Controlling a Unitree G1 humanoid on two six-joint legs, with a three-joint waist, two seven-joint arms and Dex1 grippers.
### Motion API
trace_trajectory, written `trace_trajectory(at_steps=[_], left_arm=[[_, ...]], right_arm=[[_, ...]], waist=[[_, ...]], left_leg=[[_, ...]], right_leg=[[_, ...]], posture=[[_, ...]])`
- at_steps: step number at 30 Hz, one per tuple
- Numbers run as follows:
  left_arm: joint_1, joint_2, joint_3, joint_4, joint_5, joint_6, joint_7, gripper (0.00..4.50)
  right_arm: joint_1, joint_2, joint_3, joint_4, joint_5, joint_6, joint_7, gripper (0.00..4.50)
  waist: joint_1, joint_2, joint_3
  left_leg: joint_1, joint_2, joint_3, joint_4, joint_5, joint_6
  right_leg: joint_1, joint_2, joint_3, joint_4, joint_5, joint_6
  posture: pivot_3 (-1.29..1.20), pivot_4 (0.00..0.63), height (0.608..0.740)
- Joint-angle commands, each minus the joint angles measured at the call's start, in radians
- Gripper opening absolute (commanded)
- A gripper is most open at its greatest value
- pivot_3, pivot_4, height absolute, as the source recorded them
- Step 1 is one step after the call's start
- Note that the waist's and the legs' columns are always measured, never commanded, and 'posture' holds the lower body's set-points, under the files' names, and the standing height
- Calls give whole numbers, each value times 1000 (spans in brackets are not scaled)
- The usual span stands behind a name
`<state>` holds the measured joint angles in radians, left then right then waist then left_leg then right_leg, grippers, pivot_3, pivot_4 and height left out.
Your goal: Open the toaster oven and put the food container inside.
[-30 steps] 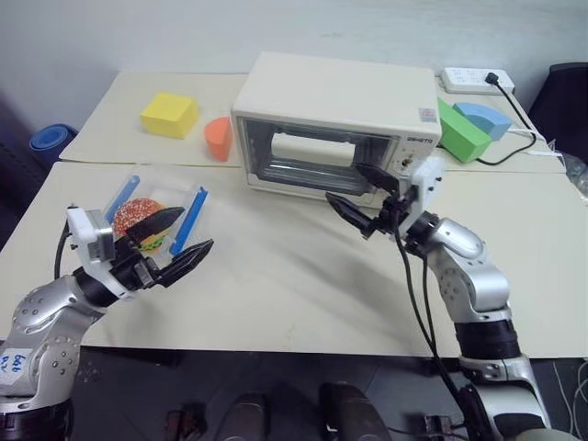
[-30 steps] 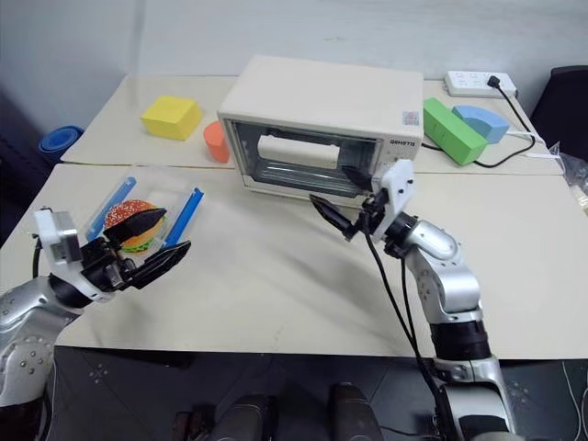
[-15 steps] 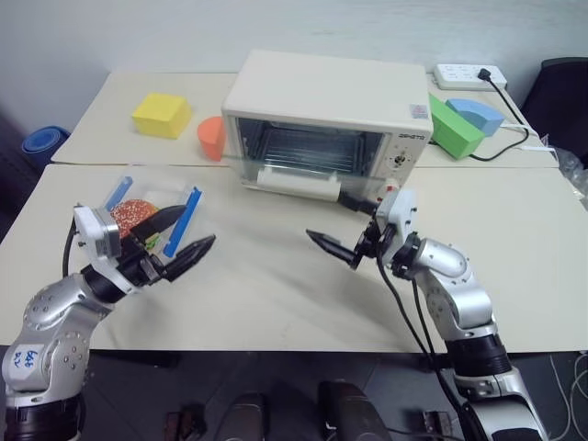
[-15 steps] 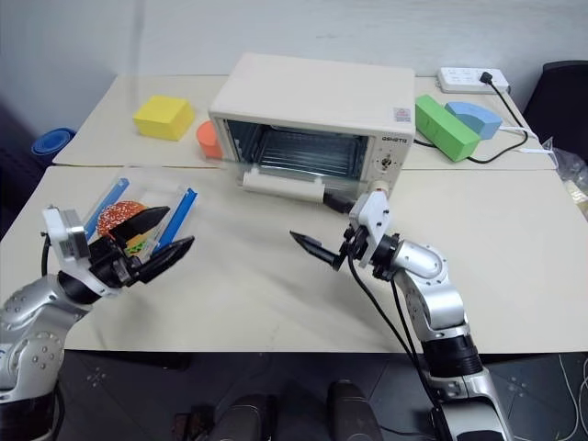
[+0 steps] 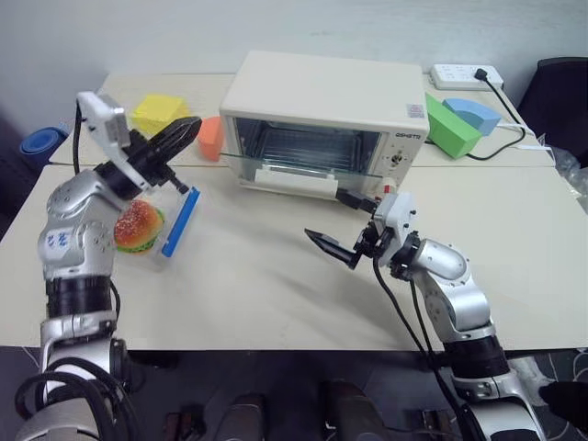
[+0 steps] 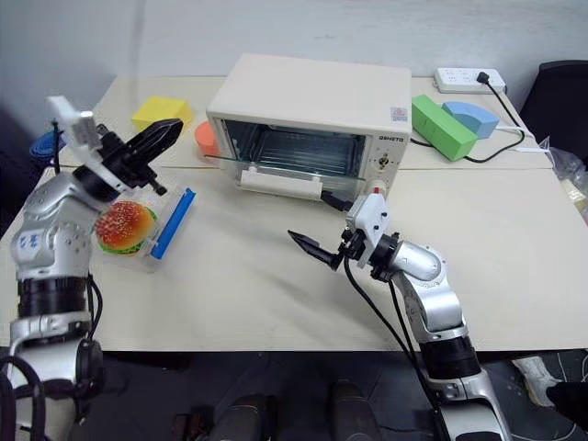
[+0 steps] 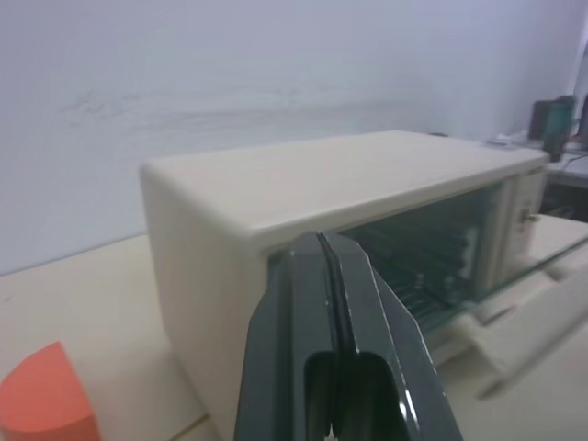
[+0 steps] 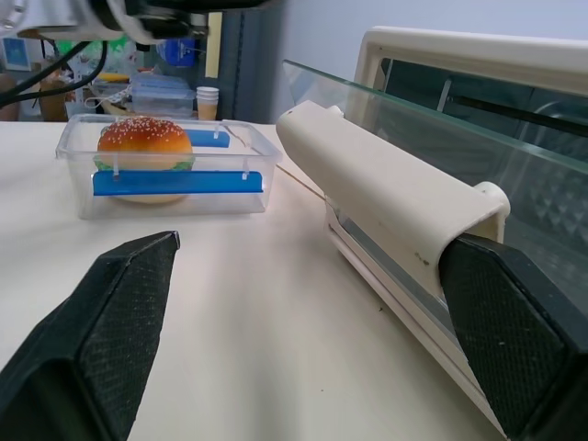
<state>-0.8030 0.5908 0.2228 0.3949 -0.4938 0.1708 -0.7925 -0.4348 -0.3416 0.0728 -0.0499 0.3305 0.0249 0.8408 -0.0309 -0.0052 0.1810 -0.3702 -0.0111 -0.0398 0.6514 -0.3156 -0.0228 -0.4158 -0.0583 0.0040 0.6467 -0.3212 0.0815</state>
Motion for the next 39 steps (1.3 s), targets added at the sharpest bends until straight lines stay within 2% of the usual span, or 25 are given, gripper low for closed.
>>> trace_trajectory(at_steps=[1,5,10,15,18,21,24,29,33,39], left_arm=[[-68,-7,-44,136,90,-90,-38,41],[-104,-34,-65,229,112,-132,-106,41],[-94,-63,-95,257,126,-144,-199,41],[-49,-55,-123,198,137,-103,-272,41],[-2,-20,-162,134,175,-85,-300,41],[53,8,-205,37,221,-54,-292,41],[91,15,-233,-53,252,0,-255,41],[148,14,-289,-164,323,75,-183,41],[180,6,-309,-184,365,91,-126,41],[224,-14,-298,-215,357,106,-85,41]], right_arm=[[-3,3,11,-28,-5,-24,10,4500],[22,-4,10,-47,-4,-31,15,4500],[71,-20,4,-70,-10,-52,23,4500],[174,-64,-27,-107,-20,-96,26,4500],[300,-113,-80,-153,-5,-114,30,4500],[424,-167,-152,-191,14,-139,38,4500],[487,-198,-204,-209,35,-150,41,4500],[509,-210,-240,-220,60,-152,39,4500],[488,-199,-238,-217,80,-153,33,4500],[432,-191,-242,-211,126,-113,16,4500]], waist=[[3,0,0],[3,-1,0],[4,-1,0],[11,-1,0],[24,-1,0],[30,-1,0],[31,-1,0],[27,-2,0],[27,-2,0],[31,-2,0]], left_leg=[[0,0,0,0,0,0],[-1,-1,0,1,0,0],[-2,-1,-1,2,0,0],[-2,-2,-1,4,-1,1],[-2,-3,-1,6,-1,2],[-2,-4,-1,6,-2,4],[-1,-4,-1,8,-3,5],[1,-3,-1,10,-3,8],[1,-2,-1,10,-3,7],[1,-3,-2,10,-2,7]], right_leg=[[0,0,-1,0,0,0],[0,-1,-1,0,0,0],[0,-1,-1,1,0,0],[0,-2,0,1,0,0],[1,-3,0,1,0,1],[2,-3,1,1,0,1],[3,-3,1,-2,1,2],[5,-2,2,0,2,3],[4,-1,2,1,2,3],[5,-2,2,0,2,3]], posture=[[0,150,740],[0,150,740],[0,150,740],[0,150,740],[0,150,740],[0,150,740],[0,150,740],[0,150,740],[0,150,740],[0,150,740]])
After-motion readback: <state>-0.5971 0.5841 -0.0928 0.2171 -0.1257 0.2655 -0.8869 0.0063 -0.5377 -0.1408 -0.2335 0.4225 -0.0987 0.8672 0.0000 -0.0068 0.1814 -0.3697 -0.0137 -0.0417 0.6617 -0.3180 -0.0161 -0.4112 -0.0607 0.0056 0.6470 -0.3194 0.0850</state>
